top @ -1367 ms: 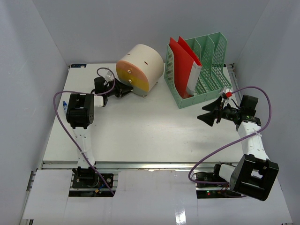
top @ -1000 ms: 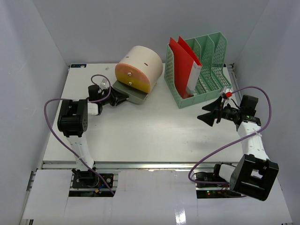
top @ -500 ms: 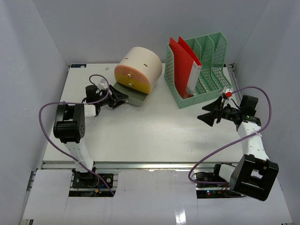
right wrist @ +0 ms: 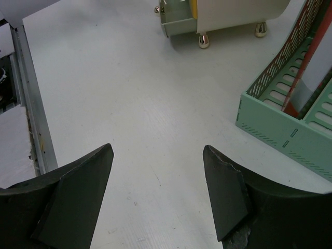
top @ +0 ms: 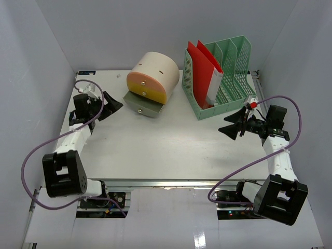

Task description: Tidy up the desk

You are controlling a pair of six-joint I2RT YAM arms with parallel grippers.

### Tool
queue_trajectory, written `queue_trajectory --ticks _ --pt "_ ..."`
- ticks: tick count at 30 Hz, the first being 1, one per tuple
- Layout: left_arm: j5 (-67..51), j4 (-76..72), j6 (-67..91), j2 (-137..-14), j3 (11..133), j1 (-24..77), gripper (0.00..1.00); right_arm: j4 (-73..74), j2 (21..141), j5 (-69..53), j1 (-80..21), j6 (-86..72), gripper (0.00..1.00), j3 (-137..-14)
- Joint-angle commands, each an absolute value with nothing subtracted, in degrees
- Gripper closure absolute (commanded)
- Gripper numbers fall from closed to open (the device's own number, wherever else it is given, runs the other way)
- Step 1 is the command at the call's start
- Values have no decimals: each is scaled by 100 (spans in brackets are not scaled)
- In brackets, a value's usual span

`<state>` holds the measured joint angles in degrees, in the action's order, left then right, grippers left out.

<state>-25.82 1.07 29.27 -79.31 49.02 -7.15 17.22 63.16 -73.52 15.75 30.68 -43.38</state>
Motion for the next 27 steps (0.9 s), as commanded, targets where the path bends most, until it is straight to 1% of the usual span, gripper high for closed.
queue_trajectory --ticks 1,5,9,11,19,23,27 --pt "301 1439 1655 -6964 4691 -916 2 1789 6203 -7464 1582 3131 23 -4546" --pt "1591 1392 1424 -6784 4505 -1016 2 1663 6232 -7500 1582 2998 23 -4491" --pt "2178 1520 1535 -7516 4857 -1376 4 1622 6314 -7531 1591 2962 23 -4453" --pt "2269 1614 1675 -8080 5184 -1530 4 1589 6350 -7528 1591 2960 23 -4421" --pt "2732 1336 1513 -8921 5879 -1749 9 1529 6521 -7523 1591 2927 23 -4386" --pt "2715 1441 1616 -9648 6215 -1801 12 1529 6555 -7465 1591 2935 23 -4395" --pt "2583 1415 1652 -10098 6443 -1908 18 1547 6557 -7453 1591 2962 23 -4403"
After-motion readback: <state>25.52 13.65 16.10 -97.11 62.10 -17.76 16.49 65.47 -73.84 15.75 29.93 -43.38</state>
